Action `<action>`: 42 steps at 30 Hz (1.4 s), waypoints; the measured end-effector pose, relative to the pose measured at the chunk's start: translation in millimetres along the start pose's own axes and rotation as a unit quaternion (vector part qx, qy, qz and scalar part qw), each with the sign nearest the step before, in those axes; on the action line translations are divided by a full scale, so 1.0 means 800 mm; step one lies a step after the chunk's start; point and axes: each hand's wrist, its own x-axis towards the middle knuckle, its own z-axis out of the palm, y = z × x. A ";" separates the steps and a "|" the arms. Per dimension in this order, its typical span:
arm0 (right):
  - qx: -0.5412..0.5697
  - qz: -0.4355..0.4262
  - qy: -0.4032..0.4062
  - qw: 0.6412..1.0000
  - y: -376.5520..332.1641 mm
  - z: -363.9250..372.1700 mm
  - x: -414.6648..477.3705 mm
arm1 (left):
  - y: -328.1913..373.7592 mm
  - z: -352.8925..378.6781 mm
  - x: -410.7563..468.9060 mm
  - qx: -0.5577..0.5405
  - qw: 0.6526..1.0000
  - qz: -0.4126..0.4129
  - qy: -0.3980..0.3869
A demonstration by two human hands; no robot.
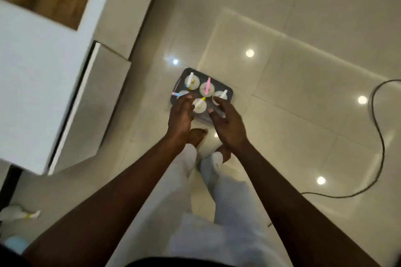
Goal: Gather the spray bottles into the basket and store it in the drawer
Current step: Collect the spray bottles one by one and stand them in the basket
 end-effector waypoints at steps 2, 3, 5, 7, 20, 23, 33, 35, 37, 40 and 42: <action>-0.012 -0.013 -0.025 1.000 -0.041 -0.009 -0.015 | 0.031 -0.023 -0.033 0.008 1.000 0.030 0.005; -0.007 -0.021 -0.039 0.999 -0.061 -0.011 -0.025 | 0.042 -0.037 -0.050 0.012 0.999 0.044 0.011; -0.001 -0.040 -0.065 0.997 -0.099 -0.013 -0.050 | 0.055 -0.068 -0.085 0.007 0.997 0.071 0.027; 0.002 -0.062 -0.084 0.995 -0.126 -0.013 -0.073 | 0.061 -0.095 -0.116 -0.001 0.995 0.091 0.046; -0.056 -0.163 -0.338 0.925 -0.203 0.070 -0.255 | -0.062 -0.287 -0.380 -0.206 0.931 0.090 0.287; -0.108 -0.197 -0.393 0.892 -0.215 0.108 -0.299 | -0.107 -0.330 -0.431 -0.263 0.894 0.081 0.353; -0.218 -0.250 -0.534 0.778 -0.246 0.303 -0.451 | -0.271 -0.474 -0.554 -0.420 0.764 0.044 0.489; -0.231 -0.260 -0.543 0.764 -0.252 0.350 -0.481 | -0.301 -0.513 -0.568 -0.441 0.747 0.041 0.496; -0.242 -0.271 -0.554 0.749 -0.259 0.389 -0.508 | -0.323 -0.547 -0.579 -0.449 0.739 0.042 0.500; -0.265 -0.284 -0.565 0.728 -0.274 0.449 -0.545 | -0.351 -0.601 -0.591 -0.463 0.726 0.041 0.507; -0.277 -0.302 -0.569 0.713 -0.285 0.484 -0.565 | -0.363 -0.632 -0.593 -0.465 0.723 0.047 0.508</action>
